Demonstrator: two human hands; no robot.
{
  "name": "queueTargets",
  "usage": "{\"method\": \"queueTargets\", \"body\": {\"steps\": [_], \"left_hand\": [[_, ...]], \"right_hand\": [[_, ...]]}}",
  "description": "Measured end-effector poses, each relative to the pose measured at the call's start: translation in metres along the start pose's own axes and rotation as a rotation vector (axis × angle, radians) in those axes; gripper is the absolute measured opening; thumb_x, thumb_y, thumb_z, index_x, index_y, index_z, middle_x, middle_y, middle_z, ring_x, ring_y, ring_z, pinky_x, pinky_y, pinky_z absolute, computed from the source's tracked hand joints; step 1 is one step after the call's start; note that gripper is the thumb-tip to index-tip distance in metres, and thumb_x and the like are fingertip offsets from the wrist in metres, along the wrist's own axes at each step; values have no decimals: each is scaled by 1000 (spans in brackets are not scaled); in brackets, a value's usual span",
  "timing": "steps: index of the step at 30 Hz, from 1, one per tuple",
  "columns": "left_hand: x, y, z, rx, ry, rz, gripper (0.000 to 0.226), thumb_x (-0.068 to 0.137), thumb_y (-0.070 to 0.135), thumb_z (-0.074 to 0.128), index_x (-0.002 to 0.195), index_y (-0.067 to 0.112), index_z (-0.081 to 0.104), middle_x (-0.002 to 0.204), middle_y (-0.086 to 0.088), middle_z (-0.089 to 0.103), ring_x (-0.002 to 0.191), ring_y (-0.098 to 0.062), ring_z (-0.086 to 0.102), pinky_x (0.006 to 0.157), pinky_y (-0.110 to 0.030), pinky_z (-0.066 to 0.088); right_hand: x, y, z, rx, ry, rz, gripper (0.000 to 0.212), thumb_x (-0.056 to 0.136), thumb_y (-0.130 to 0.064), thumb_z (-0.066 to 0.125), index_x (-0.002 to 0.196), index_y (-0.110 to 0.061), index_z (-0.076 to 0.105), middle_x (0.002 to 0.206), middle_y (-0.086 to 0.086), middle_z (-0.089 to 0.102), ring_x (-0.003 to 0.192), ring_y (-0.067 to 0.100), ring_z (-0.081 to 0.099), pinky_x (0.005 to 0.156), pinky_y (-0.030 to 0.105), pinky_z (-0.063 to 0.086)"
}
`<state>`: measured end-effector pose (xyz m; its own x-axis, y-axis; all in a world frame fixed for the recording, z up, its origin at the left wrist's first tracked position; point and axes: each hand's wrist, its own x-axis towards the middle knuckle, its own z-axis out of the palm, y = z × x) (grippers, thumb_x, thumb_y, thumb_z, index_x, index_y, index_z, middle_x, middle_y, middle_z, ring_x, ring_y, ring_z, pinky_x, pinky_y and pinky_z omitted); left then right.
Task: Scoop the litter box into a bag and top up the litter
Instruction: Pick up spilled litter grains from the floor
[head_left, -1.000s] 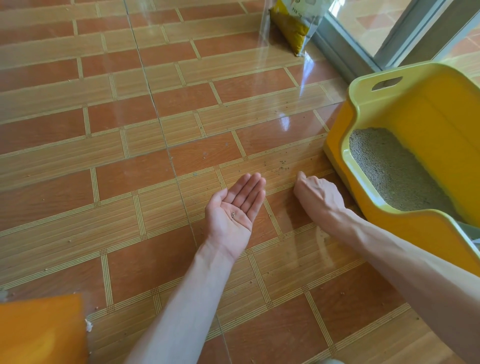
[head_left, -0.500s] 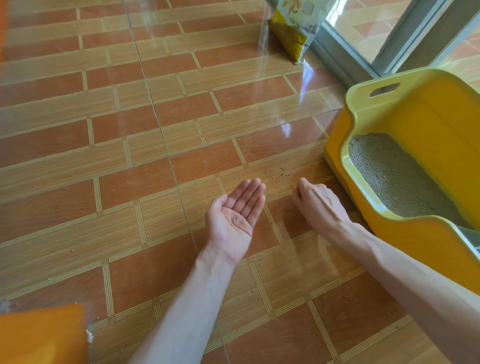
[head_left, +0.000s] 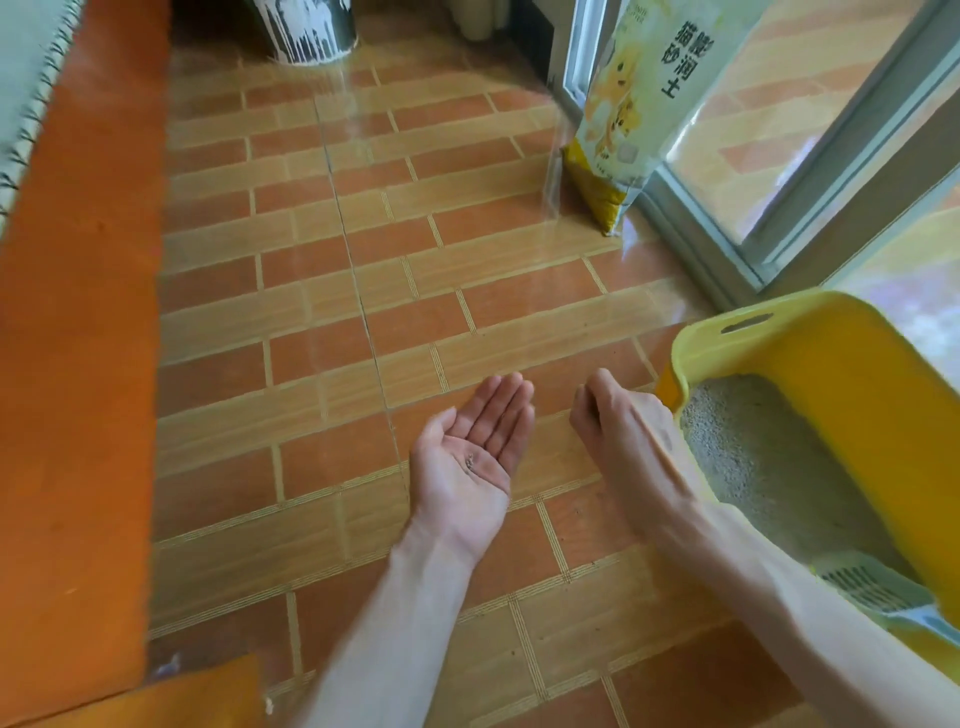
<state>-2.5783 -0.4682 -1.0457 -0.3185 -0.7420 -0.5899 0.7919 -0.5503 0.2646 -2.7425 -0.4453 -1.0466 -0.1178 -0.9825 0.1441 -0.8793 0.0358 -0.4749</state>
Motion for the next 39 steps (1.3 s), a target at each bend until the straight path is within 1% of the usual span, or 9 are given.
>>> {"method": "queueTargets", "body": {"steps": [2, 6, 11, 17, 22, 27, 31, 35, 39], "left_hand": [[-26, 15, 34, -14, 17, 7, 49, 107, 22, 30, 126, -6, 64, 128, -23, 69, 119, -36, 68, 101, -42, 55], [-87, 49, 108, -37, 55, 37, 50, 107, 22, 28, 122, -6, 66, 126, -23, 71, 117, -35, 70, 100, -42, 55], [-178, 99, 204, -80, 89, 58, 50, 107, 22, 27, 123, -6, 66, 126, -23, 70, 118, -35, 69, 101, -42, 55], [-280, 160, 319, -114, 113, 95, 48, 107, 21, 30, 125, -8, 64, 127, -24, 69, 119, -35, 69, 100, -45, 54], [-347, 200, 400, -154, 118, 133, 48, 108, 21, 29, 128, -7, 62, 130, -25, 67, 119, -36, 68, 98, -43, 57], [-398, 220, 458, -203, 126, 193, 48, 108, 21, 30, 133, -7, 59, 132, -24, 66, 121, -36, 67, 98, -42, 57], [-432, 227, 495, -209, 120, 226, 48, 108, 21, 30, 136, -7, 58, 133, -24, 66, 123, -36, 66, 101, -44, 55], [-450, 237, 530, -198, 110, 275, 47, 108, 21, 30, 134, -6, 60, 131, -23, 68, 119, -34, 68, 96, -41, 58], [-452, 256, 559, -218, 98, 310, 48, 108, 21, 29, 133, -6, 59, 130, -23, 68, 119, -35, 68, 97, -43, 57]], "right_hand": [[8, -26, -39, 5, 0, -25, 32, 103, -33, 37, 77, -16, 31, 52, -8, 33, 43, 17, 33, 47, 34, 30], [25, -79, -122, 44, 9, -64, 32, 103, -34, 34, 80, -12, 38, 56, -4, 44, 46, 28, 46, 46, 42, 41], [39, -154, -230, 67, -7, -58, 30, 103, -28, 38, 80, -10, 41, 57, 2, 48, 45, 28, 48, 45, 48, 44], [62, -246, -355, 86, -33, -41, 28, 102, -26, 41, 77, -14, 39, 54, -4, 43, 44, 22, 47, 44, 46, 41], [76, -305, -445, 139, -72, -9, 26, 100, -24, 40, 75, -16, 34, 54, -2, 40, 46, 18, 33, 44, 39, 31], [91, -345, -514, 143, -79, 0, 30, 102, -18, 48, 76, -19, 33, 53, -11, 34, 44, 13, 29, 44, 31, 26], [104, -374, -555, 183, -56, 39, 30, 102, -18, 52, 75, -15, 37, 52, -8, 40, 44, 16, 36, 44, 28, 25], [123, -400, -590, 234, -11, 9, 33, 103, -21, 47, 74, -18, 33, 52, -8, 34, 45, 13, 26, 43, 29, 22], [149, -410, -611, 242, 38, -8, 32, 103, -21, 47, 74, -19, 33, 51, -10, 32, 42, 12, 28, 42, 27, 21]]}}
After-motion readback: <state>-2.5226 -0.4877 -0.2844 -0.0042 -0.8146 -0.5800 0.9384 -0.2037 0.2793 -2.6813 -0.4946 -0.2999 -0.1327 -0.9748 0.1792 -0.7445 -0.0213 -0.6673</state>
